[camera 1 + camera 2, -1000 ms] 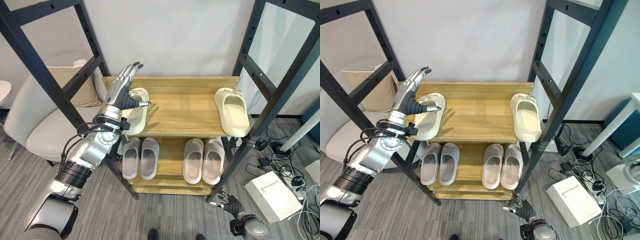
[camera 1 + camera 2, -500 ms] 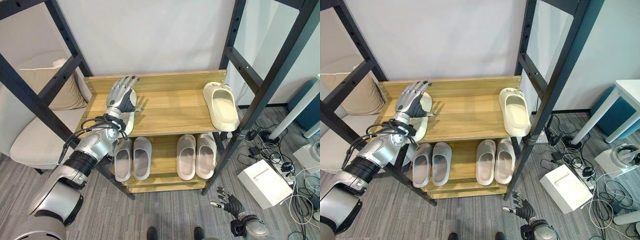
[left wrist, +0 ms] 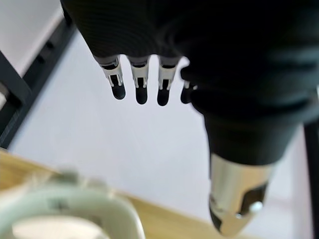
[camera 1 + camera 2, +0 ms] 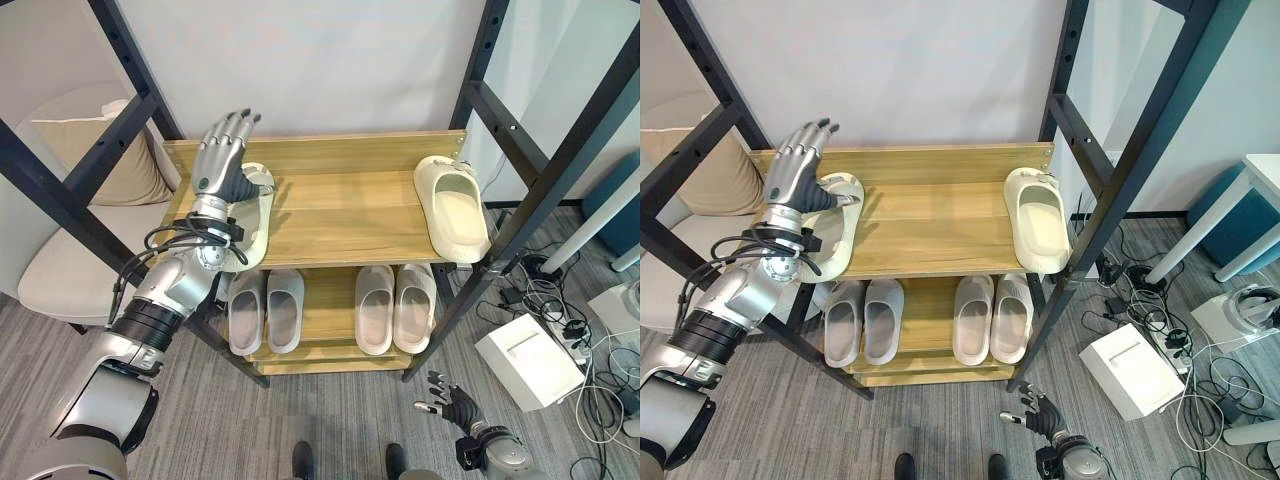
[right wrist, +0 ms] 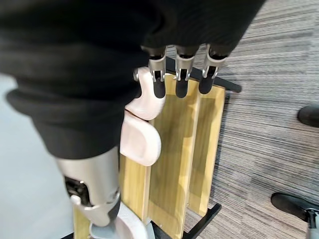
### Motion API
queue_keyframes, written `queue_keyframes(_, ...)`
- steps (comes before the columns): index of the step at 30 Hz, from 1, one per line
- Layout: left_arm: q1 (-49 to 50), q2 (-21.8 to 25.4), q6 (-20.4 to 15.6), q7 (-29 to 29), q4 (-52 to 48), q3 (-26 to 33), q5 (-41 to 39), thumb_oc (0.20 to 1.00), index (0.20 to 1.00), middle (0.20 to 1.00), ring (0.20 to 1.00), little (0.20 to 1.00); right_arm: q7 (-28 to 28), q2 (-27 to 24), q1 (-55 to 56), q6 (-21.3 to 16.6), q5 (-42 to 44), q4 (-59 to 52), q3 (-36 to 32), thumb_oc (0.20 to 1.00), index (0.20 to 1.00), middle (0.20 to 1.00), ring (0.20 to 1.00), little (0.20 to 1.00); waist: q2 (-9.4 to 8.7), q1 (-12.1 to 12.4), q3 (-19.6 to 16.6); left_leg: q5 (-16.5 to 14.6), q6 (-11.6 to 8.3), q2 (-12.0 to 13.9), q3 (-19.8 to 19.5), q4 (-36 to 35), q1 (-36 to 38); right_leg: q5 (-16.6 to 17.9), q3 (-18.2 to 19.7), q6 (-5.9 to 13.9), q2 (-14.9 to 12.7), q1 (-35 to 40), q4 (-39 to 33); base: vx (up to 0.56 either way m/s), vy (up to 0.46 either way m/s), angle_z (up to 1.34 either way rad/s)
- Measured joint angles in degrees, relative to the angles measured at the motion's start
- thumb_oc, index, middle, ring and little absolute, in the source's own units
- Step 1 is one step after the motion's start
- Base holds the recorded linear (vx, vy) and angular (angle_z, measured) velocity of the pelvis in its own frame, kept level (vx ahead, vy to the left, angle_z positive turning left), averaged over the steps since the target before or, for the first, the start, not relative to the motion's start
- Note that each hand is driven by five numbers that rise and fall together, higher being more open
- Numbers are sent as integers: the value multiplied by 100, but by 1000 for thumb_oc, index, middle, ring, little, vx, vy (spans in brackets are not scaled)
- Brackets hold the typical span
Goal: Arrange the slippers neatly on the shoe rack.
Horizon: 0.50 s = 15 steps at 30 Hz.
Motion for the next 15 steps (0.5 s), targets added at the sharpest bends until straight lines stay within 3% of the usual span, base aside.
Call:
queue_keyframes(9, 99, 388, 18, 73, 318, 190, 46, 1000, 1000, 1000, 1000, 1000, 44, -5, 25, -2, 1, 4, -3, 1000, 1000, 1000, 1000, 1000, 41, 25, 23, -53, -72, 3, -81, -38, 26, -53, -30, 33, 6, 51, -1, 4, -3, 1)
queue_keyframes(15, 101, 454, 39, -101, 690, -405, 275, 1000, 1000, 1000, 1000, 1000, 52, -4, 66, -4, 2, 26, -2, 1000, 1000, 1000, 1000, 1000, 50, -6, 23, -8, -10, -1, -71, -30, 27, -22, -20, -13, 3, 39, 0, 0, 0, 0)
